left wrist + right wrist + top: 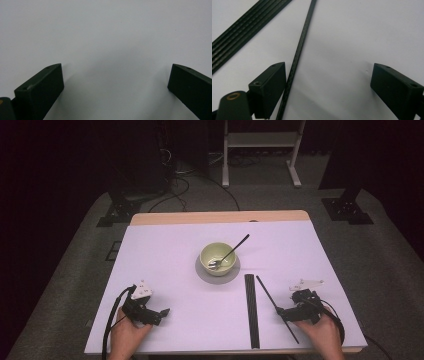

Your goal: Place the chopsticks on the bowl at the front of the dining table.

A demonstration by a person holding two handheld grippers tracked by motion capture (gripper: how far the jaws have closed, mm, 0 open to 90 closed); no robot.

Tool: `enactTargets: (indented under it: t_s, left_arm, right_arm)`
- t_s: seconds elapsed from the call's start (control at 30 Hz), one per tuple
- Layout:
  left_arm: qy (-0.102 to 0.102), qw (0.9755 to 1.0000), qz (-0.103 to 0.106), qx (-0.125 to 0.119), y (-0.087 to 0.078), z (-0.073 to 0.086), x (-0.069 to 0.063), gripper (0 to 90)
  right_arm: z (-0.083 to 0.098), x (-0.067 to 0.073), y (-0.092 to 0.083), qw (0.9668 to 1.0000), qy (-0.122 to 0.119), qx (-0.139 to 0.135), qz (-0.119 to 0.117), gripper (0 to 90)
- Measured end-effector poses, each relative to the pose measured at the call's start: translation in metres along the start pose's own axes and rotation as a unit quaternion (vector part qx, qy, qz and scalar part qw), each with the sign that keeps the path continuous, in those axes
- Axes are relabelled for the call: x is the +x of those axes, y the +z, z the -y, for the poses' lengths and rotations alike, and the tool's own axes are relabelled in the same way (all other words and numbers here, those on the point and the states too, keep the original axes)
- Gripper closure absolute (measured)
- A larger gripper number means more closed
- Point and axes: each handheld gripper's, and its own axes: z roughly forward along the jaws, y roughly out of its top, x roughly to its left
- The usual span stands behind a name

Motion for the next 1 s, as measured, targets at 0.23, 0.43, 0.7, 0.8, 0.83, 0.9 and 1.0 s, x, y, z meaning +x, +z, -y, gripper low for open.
enactTargets:
  t_s: [0.23, 0.43, 0.7, 0.8, 0.83, 0.9, 1.0]
  left_arm:
    - [0.000, 1.0000, 0.000, 0.000, 0.000, 0.000, 0.000, 0.0]
    - [0.000, 1.0000, 0.000, 0.000, 0.000, 0.000, 0.000, 0.0]
    - [0.000, 1.0000, 0.000, 0.000, 0.000, 0.000, 0.000, 0.0]
    - [0.000, 1.0000, 0.000, 0.000, 0.000, 0.000, 0.000, 0.0]
    - [0.000, 1.0000, 0.000, 0.000, 0.000, 0.000, 0.000, 0.0]
    - [0.000, 1.0000, 0.000, 0.000, 0.000, 0.000, 0.000, 0.0]
    - [0.000, 1.0000, 0.000, 0.000, 0.000, 0.000, 0.000, 0.0]
  right_arm:
    - [0.002, -0.012, -0.002, 0.9999, 0.006, 0.003, 0.011, 12.2]
    - [0.005, -0.019, -0.004, 0.9998, 0.011, 0.001, 0.015, 12.2]
    - [-0.005, -0.013, 0.000, 0.9997, -0.008, 0.023, 0.003, 12.2]
    - [-0.013, -0.009, 0.004, 0.9991, -0.021, 0.036, -0.003, 12.3]
    - [-0.016, -0.008, 0.005, 0.9988, -0.024, 0.043, -0.003, 12.3]
    - [-0.021, -0.007, 0.007, 0.9983, -0.028, 0.051, -0.008, 12.3]
    - [-0.027, -0.005, 0.010, 0.9972, -0.032, 0.066, -0.011, 12.3]
